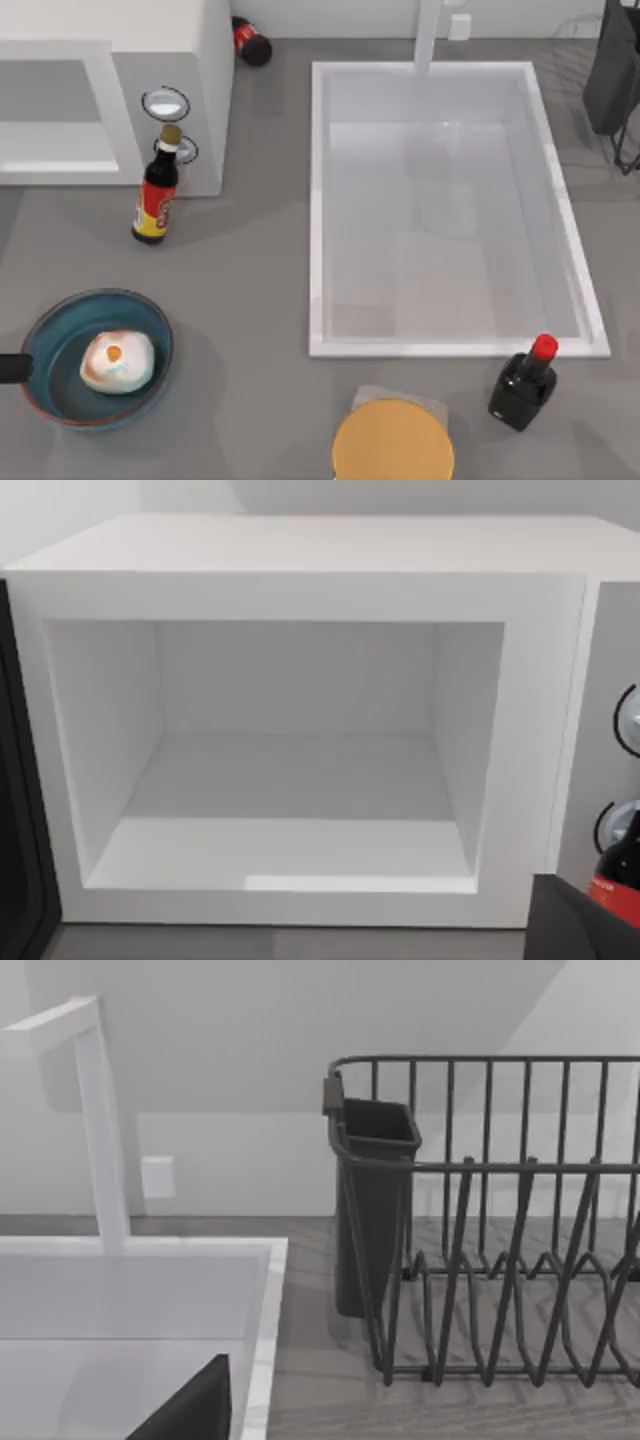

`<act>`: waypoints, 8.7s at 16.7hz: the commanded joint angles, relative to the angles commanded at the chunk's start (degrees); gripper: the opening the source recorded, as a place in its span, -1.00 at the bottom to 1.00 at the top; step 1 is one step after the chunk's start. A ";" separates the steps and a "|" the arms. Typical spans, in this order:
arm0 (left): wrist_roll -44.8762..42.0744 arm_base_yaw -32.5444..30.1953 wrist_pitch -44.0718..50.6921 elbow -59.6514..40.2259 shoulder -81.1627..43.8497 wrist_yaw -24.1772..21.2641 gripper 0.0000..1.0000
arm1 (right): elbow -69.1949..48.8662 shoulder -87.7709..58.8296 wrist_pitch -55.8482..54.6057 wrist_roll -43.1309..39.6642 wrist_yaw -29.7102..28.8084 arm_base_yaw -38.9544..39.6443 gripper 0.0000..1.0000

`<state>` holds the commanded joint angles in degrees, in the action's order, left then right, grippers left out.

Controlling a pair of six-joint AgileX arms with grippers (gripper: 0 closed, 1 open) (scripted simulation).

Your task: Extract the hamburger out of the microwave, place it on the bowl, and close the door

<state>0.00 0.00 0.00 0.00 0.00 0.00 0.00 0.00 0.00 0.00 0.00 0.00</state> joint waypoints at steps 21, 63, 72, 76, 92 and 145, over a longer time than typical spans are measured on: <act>-0.25 8.02 -20.65 4.33 -16.37 -8.06 -1.00 | 0.00 0.00 0.00 0.00 0.00 0.00 1.00; -28.48 30.08 10.33 -38.35 -55.27 -15.19 -1.00 | 0.00 0.00 0.00 0.00 0.00 0.00 1.00; -50.20 58.03 38.55 -74.14 -95.31 -35.08 -1.00 | 0.00 0.00 0.00 0.00 0.00 0.00 1.00; -52.99 60.22 43.76 -79.84 -100.83 -38.48 -1.00 | 0.00 0.00 0.00 0.00 0.00 0.00 1.00; -53.33 60.40 22.02 -64.79 -107.77 -38.69 -1.00 | 0.00 0.00 0.00 0.00 0.00 0.00 1.00; -3.41 3.97 4.40 -19.60 -60.47 -4.04 -1.00 | 0.00 0.00 0.00 0.00 0.00 0.00 1.00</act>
<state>-3.41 3.97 4.40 -19.59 -60.47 -4.04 0.00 0.00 0.00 0.00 0.00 0.00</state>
